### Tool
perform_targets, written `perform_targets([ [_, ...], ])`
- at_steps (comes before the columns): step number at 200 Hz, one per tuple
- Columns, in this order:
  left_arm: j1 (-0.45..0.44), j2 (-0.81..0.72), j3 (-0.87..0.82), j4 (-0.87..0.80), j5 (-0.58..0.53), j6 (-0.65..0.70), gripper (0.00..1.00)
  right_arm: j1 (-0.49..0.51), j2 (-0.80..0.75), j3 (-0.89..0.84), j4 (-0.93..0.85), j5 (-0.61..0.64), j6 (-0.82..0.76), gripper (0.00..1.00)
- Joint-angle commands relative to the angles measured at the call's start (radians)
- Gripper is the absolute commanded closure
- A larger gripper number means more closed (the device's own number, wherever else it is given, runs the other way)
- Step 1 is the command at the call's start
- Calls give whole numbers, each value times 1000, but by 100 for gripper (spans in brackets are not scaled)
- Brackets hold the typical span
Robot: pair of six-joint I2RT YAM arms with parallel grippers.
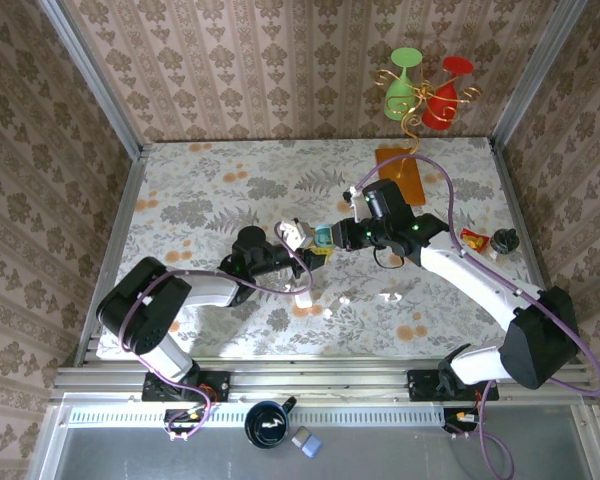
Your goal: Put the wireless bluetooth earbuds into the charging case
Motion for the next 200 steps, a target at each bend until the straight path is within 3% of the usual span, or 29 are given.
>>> perform_targets([
  [1,-2,-34,54,3,1,-34,83,38,-17,-12,0,-39,-44,76],
  [200,19,-20,32,65,60,-48,83,69,-28,44,-5,15,-68,69],
])
